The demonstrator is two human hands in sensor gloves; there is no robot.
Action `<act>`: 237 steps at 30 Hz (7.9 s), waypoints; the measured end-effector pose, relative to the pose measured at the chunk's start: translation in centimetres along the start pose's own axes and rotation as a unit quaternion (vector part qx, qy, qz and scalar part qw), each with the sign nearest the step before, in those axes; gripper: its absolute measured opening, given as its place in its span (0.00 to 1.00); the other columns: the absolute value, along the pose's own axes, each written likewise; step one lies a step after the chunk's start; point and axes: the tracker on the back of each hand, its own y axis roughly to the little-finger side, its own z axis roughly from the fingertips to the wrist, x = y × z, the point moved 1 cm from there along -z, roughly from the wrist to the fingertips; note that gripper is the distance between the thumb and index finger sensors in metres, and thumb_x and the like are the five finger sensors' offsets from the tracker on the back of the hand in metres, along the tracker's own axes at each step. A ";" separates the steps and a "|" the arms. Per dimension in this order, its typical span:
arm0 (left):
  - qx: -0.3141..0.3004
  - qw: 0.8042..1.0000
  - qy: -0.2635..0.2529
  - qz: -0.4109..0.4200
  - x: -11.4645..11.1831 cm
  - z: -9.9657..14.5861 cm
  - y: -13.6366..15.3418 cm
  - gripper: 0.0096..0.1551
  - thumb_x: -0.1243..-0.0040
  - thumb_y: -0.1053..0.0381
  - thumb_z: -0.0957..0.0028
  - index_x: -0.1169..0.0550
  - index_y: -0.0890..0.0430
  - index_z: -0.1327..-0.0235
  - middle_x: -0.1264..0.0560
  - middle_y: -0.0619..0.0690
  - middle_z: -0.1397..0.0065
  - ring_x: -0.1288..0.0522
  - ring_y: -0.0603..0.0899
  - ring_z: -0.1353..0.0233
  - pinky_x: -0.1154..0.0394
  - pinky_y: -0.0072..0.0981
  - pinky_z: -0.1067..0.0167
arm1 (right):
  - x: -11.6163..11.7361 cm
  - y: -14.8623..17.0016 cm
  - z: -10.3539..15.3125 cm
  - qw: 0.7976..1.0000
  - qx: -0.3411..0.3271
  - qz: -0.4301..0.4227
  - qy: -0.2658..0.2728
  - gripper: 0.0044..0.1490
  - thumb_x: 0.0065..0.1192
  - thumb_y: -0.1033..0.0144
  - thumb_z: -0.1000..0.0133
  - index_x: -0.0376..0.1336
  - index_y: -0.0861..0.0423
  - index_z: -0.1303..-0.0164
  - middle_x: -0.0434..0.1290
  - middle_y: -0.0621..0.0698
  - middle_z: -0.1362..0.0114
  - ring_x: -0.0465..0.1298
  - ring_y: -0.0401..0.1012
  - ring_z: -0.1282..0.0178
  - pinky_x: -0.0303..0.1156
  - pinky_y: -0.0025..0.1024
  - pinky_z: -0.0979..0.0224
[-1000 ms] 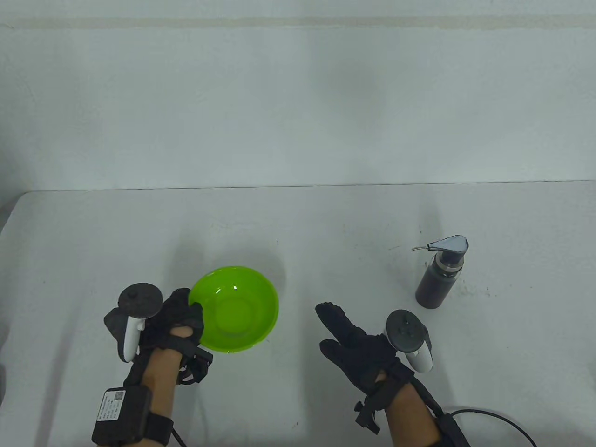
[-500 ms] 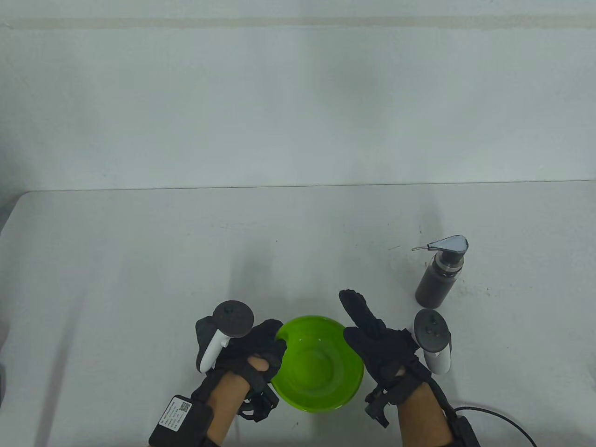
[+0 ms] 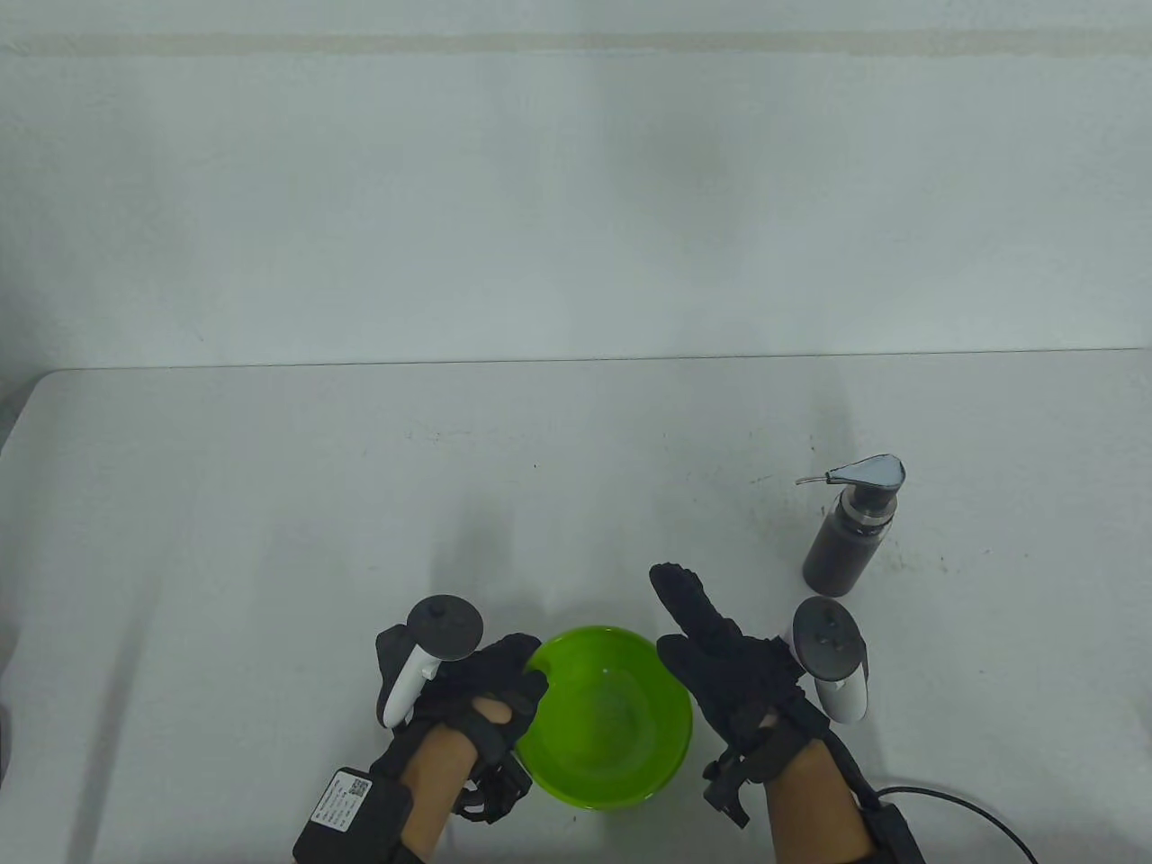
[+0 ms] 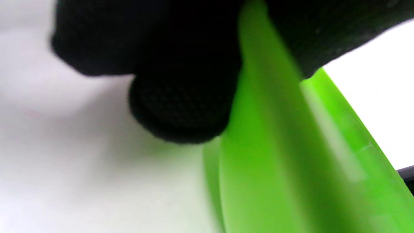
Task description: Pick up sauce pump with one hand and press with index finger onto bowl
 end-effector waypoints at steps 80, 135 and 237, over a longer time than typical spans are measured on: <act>-0.105 0.987 -0.046 0.115 4.5 3.3 -0.2 0.44 0.39 0.27 0.51 0.30 0.49 0.26 0.27 0.54 0.27 0.21 0.67 0.35 0.23 0.56 0.41 | -17.1 -5.1 1.8 0.925 -0.069 0.249 0.280 0.76 0.90 0.44 0.53 0.27 0.28 0.31 0.62 0.49 0.27 0.83 0.54 0.39 0.85 0.50 0.39; -0.111 0.986 -0.051 0.114 4.7 3.5 -0.1 0.43 0.40 0.28 0.51 0.30 0.49 0.26 0.27 0.55 0.27 0.21 0.66 0.34 0.23 0.56 0.40 | -0.9 -3.0 0.7 0.850 -0.005 0.525 -0.043 0.73 0.88 0.53 0.50 0.27 0.32 0.30 0.57 0.46 0.24 0.82 0.54 0.41 0.85 0.52 0.39; -0.089 0.988 -0.058 0.110 5.0 3.2 0.5 0.43 0.40 0.28 0.50 0.30 0.49 0.25 0.27 0.55 0.27 0.21 0.66 0.34 0.23 0.56 0.40 | 1.6 -2.7 -1.2 0.994 0.001 -0.063 -0.086 0.55 0.48 0.24 0.41 0.39 0.51 0.18 0.36 0.59 0.13 0.34 0.61 0.15 0.35 0.62 0.23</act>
